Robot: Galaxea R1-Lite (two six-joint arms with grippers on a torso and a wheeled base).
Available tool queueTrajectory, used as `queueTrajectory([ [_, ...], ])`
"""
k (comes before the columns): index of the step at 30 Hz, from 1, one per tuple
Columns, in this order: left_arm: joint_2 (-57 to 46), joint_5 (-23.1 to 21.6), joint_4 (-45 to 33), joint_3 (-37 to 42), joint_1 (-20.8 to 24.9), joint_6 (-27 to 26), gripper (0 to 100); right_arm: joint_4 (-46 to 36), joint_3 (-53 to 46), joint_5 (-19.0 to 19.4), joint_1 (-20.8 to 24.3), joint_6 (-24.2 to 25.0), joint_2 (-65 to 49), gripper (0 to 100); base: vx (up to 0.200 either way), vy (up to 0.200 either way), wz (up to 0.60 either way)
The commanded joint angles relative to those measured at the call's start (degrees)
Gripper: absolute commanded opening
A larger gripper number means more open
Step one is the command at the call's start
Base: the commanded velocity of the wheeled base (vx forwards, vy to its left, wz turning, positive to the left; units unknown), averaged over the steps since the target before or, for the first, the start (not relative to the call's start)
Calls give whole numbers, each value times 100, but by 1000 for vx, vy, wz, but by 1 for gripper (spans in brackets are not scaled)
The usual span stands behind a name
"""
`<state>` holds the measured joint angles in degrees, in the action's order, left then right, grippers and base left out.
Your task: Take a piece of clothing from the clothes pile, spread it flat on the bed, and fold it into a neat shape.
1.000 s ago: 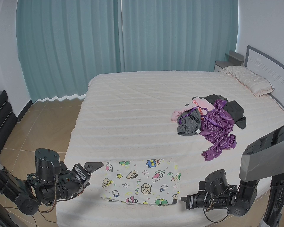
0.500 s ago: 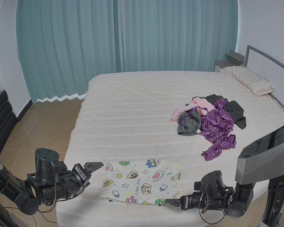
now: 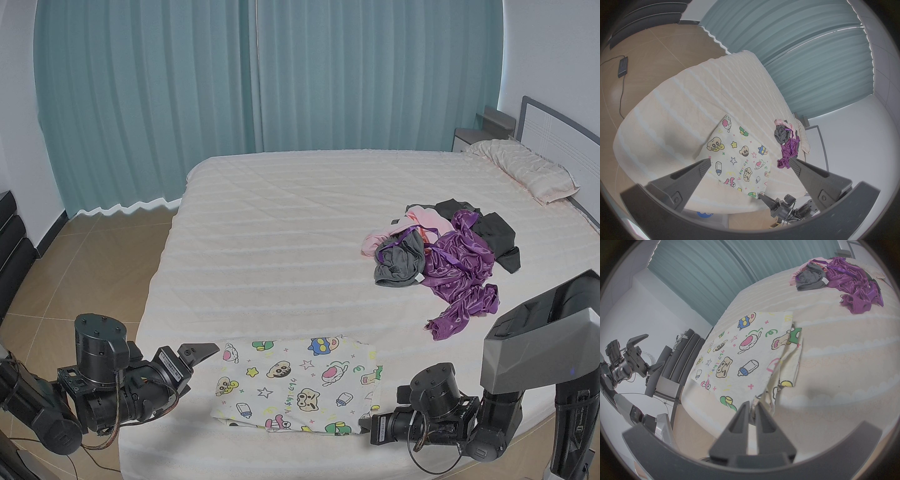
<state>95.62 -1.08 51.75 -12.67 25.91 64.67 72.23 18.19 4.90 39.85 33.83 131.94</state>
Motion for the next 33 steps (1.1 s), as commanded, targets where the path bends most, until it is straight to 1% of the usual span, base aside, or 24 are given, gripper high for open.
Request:
queueTrajectory([
  [1,9,3,2,1,2,2,100,2,-8,-15,5,1,25,0,0,0,0],
  [5,9,3,2,1,2,2,100,19,-184,-68,-12,1,-89,0,0,0,0],
  [12,44,3,2,1,-7,2,100,90,-650,-112,-250,-96,-212,0,0,0,0],
  [21,62,3,2,1,-7,2,100,116,-606,-121,-302,-105,-256,0,0,0,0],
  [24,123,3,11,-8,-59,-16,100,186,-483,11,-294,27,-555,0,0,0,0],
  [25,158,-6,28,-8,-86,-16,100,204,-413,72,-250,150,-608,0,0,0,0],
  [26,246,-15,72,-17,-121,-16,100,230,-202,99,-135,484,-669,0,0,0,0],
  [27,273,-15,90,-17,-130,-16,100,248,-114,81,-100,616,-687,0,0,0,0],
  [28,343,-15,169,-8,-156,-16,100,265,80,72,-30,924,-740,0,0,0,0],
  [29,378,-15,204,-8,-174,-16,100,265,176,72,-12,1064,-757,0,0,0,0],
  [30,501,-23,353,1,-226,-16,100,248,466,116,67,1504,-766,0,0,0,0],
  [33,721,-32,608,54,-288,-16,100,265,879,125,313,2251,-617,0,0,0,0],
])
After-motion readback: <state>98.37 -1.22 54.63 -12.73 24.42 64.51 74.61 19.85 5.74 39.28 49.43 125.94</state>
